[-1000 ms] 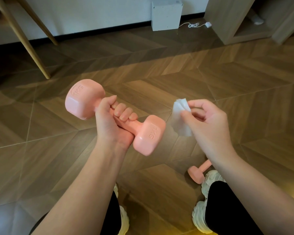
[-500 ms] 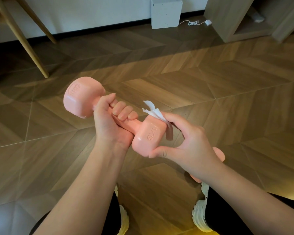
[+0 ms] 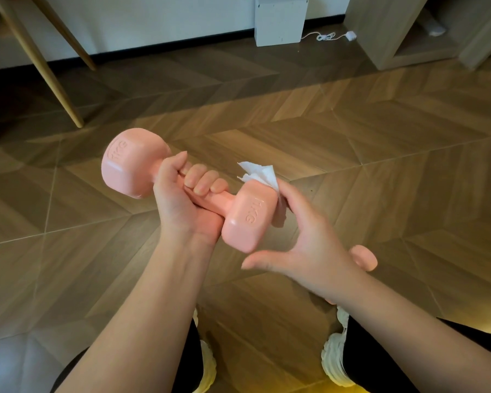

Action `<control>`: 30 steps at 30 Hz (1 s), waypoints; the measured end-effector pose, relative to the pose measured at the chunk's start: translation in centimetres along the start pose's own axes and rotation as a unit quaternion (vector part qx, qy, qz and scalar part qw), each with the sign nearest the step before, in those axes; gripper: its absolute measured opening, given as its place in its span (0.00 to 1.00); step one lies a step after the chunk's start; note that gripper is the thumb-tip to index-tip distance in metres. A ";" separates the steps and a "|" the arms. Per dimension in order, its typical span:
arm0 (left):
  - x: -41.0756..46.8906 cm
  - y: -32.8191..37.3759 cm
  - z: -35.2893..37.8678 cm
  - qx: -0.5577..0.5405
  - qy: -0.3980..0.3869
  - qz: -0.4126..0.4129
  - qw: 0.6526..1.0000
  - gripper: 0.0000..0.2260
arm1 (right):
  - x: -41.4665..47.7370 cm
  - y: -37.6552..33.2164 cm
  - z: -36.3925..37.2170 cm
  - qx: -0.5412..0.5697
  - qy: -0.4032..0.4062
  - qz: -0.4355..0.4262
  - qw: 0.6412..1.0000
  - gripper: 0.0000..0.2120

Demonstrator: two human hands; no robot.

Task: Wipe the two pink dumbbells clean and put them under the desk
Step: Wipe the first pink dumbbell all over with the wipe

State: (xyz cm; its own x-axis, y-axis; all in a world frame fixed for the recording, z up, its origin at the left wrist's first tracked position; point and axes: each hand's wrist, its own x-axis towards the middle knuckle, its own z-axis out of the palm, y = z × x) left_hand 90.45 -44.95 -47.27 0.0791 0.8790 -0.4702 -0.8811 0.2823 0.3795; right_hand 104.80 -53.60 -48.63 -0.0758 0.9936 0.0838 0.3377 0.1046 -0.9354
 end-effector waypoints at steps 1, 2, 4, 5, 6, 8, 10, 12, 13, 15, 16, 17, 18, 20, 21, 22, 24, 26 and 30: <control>0.0 -0.2 0.0 -0.005 0.001 0.001 1.000 0.18 | 0.0 0.1 0.3 -0.006 -0.005 -0.013 1.000 0.44; 0.0 -0.4 0.0 -0.007 0.002 0.003 1.000 0.18 | 0.0 0.2 0.5 -0.011 0.005 -0.025 1.000 0.45; 0.0 -0.7 0.1 0.005 0.007 0.014 1.000 0.16 | 0.0 0.4 0.7 -0.038 0.047 -0.051 0.997 0.45; 0.1 -0.8 0.2 0.016 0.011 0.020 1.000 0.15 | 0.1 0.6 0.7 -0.055 0.068 -0.065 0.994 0.45; 0.2 -0.8 0.3 0.029 0.015 0.023 0.999 0.13 | 0.1 0.8 0.6 -0.074 0.083 -0.078 0.991 0.44; 0.4 -0.8 0.3 0.048 0.036 0.002 0.998 0.10 | 0.3 1.4 0.4 -0.123 0.097 -0.109 0.982 0.43; 0.4 -0.8 0.4 0.055 0.058 -0.038 0.996 0.11 | 0.4 2.0 0.1 -0.173 0.092 -0.146 0.970 0.41; 0.5 -1.0 0.3 0.038 0.087 -0.055 0.994 0.13 | 0.4 2.4 -0.2 -0.208 0.065 -0.167 0.962 0.40; 0.5 -1.1 0.2 0.031 0.105 -0.050 0.993 0.14 | 0.4 2.5 -0.1 -0.217 0.044 -0.164 0.961 0.40; 0.5 -1.0 0.0 0.033 0.123 -0.026 0.991 0.15 | 0.5 2.5 0.1 -0.217 0.005 -0.132 0.967 0.44; 0.4 -0.9 0.0 0.037 0.122 -0.014 0.992 0.16 | 0.5 2.3 0.2 -0.206 -0.008 -0.113 0.972 0.46; 0.4 -0.7 0.0 0.040 0.119 -0.001 0.992 0.16 | 0.5 2.2 0.2 -0.189 -0.016 -0.101 0.977 0.47; 0.4 -0.4 0.0 0.044 0.118 0.010 0.992 0.17 | 0.5 2.1 0.1 -0.168 -0.019 -0.099 0.981 0.46; 0.2 0.0 0.2 0.049 0.116 0.027 0.992 0.17 | 0.4 1.7 -0.1 -0.124 -0.011 -0.123 0.985 0.39; 0.2 0.2 0.3 0.049 0.116 0.031 0.992 0.17 | 0.2 1.6 -0.1 -0.112 -0.001 -0.141 0.984 0.35; 0.2 0.3 0.3 0.049 0.114 0.032 0.992 0.17 | 0.1 1.6 -0.1 -0.108 0.009 -0.154 0.982 0.31; 0.2 0.4 0.2 0.051 0.109 0.026 0.992 0.17 | 0.2 1.7 0.0 -0.101 0.013 -0.138 0.985 0.30; 0.2 0.3 0.1 0.060 0.106 0.019 0.992 0.17 | 0.4 1.6 0.0 -0.083 0.004 -0.090 0.992 0.32; 0.2 0.1 0.1 0.070 0.094 0.019 0.993 0.16 | 0.3 1.8 0.0 -0.080 0.044 -0.088 0.992 0.31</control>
State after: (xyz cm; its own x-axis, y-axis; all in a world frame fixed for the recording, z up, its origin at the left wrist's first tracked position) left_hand 90.43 -44.73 -47.30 -0.0526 0.8062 -0.5893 -0.8068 0.3135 0.5009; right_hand 105.38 -53.16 -50.29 -0.0659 0.9587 0.2766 0.4710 0.2743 -0.8384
